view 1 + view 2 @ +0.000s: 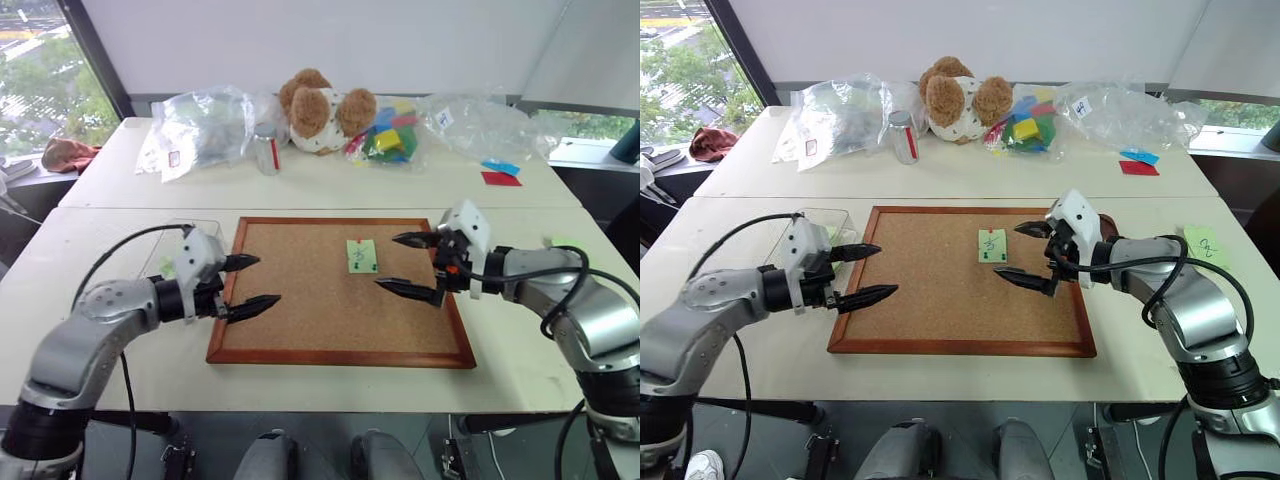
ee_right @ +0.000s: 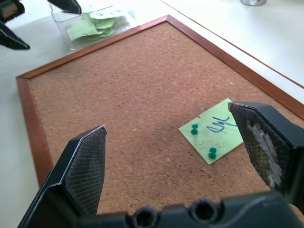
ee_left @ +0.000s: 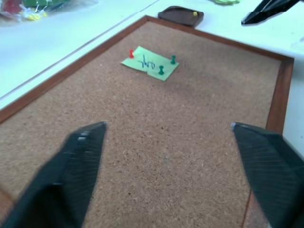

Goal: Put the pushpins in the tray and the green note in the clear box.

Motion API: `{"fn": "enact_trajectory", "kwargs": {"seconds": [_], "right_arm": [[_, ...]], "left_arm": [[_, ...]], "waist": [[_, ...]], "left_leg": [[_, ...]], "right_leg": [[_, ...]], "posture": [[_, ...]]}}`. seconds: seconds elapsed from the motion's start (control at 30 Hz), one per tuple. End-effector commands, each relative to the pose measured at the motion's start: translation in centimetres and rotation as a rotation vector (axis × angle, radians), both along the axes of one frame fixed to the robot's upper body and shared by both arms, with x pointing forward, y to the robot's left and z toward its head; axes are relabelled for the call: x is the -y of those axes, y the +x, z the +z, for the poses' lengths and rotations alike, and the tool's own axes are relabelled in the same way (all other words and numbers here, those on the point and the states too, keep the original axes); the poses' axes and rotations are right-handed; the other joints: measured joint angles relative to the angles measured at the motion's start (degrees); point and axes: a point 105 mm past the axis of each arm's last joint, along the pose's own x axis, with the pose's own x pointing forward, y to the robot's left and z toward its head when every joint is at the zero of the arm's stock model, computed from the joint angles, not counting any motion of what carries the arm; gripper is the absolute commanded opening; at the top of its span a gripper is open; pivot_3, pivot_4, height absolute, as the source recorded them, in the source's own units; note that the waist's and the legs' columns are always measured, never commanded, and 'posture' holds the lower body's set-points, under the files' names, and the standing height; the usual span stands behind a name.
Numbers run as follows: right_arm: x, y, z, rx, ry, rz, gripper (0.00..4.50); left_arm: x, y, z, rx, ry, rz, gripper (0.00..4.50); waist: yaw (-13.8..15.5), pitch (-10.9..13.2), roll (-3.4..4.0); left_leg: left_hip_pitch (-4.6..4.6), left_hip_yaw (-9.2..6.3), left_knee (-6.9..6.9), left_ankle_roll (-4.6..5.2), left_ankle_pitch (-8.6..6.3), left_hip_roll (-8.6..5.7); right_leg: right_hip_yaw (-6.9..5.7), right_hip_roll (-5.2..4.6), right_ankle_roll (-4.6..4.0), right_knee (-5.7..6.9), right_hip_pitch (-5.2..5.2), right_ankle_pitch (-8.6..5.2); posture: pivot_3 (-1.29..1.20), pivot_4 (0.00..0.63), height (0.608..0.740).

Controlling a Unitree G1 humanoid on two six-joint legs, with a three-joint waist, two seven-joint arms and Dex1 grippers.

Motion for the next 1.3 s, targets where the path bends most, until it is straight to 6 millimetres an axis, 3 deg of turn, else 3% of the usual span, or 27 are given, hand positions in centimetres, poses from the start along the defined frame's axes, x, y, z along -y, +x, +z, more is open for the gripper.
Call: {"fn": "enact_trajectory", "kwargs": {"seconds": [0.03,0.2,0.33,0.53,0.6,0.7,1.17,1.27,1.3], "right_arm": [[-0.3,1.1,0.9,0.053,0.019,-0.038,4.50],[-0.7,3.3,0.4,0.052,0.014,-0.137,4.50],[-1.5,6.0,0.3,0.041,0.026,-0.270,4.50],[-3.4,8.6,-1.3,-0.012,0.014,-0.317,4.50],[-3.6,9.4,-1.9,-0.009,-0.015,-0.334,3.96],[-4.0,10.1,-2.7,-0.015,-0.026,-0.343,2.65],[-4.2,11.9,-3.8,-0.043,-0.011,-0.352,2.65],[-4.3,11.9,-3.9,-0.049,-0.009,-0.349,1.74],[-4.4,11.9,-3.9,-0.050,-0.009,-0.344,1.20]], "left_arm": [[1.3,0.4,-0.3,0.070,0.024,-0.026,2.55],[3.2,1.8,-1.8,0.092,-0.017,0.000,0.06],[4.3,2.6,-3.9,0.068,-0.009,0.019,0.06],[4.4,3.1,-5.5,0.040,-0.015,0.042,0.06],[4.4,3.1,-5.7,0.038,-0.016,0.048,0.00],[4.4,3.0,-6.0,0.037,-0.013,0.056,0.00],[4.4,2.3,-6.5,0.044,-0.004,0.073,0.00],[4.1,2.2,-6.7,0.044,0.009,0.072,0.00],[4.1,2.2,-6.7,0.044,0.010,0.074,0.00]], "waist": [[0.0,0.0,0.00],[0.0,0.0,0.01],[-0.4,0.0,0.01],[-0.5,0.0,0.01],[-0.6,0.0,0.01],[-0.6,0.0,0.01],[-1.5,0.0,0.01],[-1.5,0.0,0.02],[-1.5,0.0,0.02]], "left_leg": [[0.00,0.00,0.02,0.00,0.00,0.00],[0.00,0.00,0.01,-0.03,0.02,0.00],[-0.02,0.01,0.02,-0.12,0.07,-0.01],[-0.03,0.02,-0.01,-0.34,0.20,-0.01],[-0.03,0.02,0.00,-0.34,0.19,-0.01],[-0.04,0.02,0.00,-0.35,0.20,-0.02],[-0.03,0.01,-0.03,-0.39,0.22,-0.02],[-0.03,0.01,-0.04,-0.39,0.22,-0.02],[-0.02,0.01,-0.04,-0.39,0.22,-0.02]], "right_leg": [[-0.01,0.00,0.00,0.00,0.00,0.00],[0.00,0.01,0.00,0.03,-0.02,0.00],[-0.01,0.03,0.01,0.06,-0.05,0.01],[-0.01,0.05,0.01,0.11,-0.10,0.01],[-0.01,0.05,0.01,0.12,-0.10,0.01],[-0.01,0.05,0.01,0.11,-0.10,0.01],[-0.01,0.05,0.01,0.20,-0.14,0.01],[-0.01,0.05,0.01,0.20,-0.15,0.01],[-0.01,0.05,0.01,0.20,-0.15,0.01]], "posture": [[0.00,0.150,0.740],[0.00,0.150,0.740],[0.00,0.150,0.740],[0.00,0.150,0.740],[0.00,0.150,0.740],[0.00,0.150,0.740],[0.00,0.150,0.740],[0.00,0.150,0.740],[0.00,0.150,0.740]]}}
